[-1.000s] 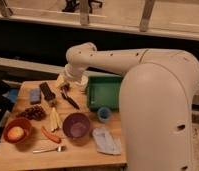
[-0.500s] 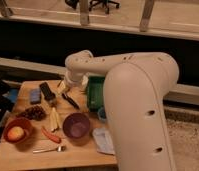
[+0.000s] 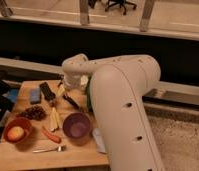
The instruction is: Place brush in purple bowl
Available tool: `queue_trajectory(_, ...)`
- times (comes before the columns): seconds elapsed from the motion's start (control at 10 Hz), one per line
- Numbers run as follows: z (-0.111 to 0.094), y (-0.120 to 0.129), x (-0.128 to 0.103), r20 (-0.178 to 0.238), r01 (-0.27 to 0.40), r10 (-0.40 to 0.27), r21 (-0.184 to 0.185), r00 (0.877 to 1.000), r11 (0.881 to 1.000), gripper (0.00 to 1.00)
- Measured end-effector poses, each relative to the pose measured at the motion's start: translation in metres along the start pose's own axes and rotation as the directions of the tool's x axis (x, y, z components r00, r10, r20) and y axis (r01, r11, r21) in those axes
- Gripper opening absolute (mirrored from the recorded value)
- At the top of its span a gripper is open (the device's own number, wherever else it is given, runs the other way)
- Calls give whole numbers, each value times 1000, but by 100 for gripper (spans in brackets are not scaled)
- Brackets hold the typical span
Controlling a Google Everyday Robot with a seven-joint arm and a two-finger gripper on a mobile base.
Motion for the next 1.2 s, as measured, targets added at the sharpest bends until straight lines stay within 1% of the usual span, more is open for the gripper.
queue_trajectory(0.1, 3, 2, -2, 13, 0, 0, -4, 1000, 1000, 80)
queue_trajectory(0.4, 3, 1, -2, 15, -6, 6, -4, 1000, 1000, 80)
queue_trajectory(0.6, 4, 1, -2, 9, -11, 11, -8, 1000, 1000, 80)
queue_trajectory(0.8, 21, -3, 4, -4, -42, 42, -42, 999, 998, 80)
queue_trajectory(1.0, 39, -8, 8, -14, -59, 58, -69, 998, 996, 80)
queue_trajectory(1.2, 50, -4, 6, -32, -57, 55, -81, 998, 995, 80)
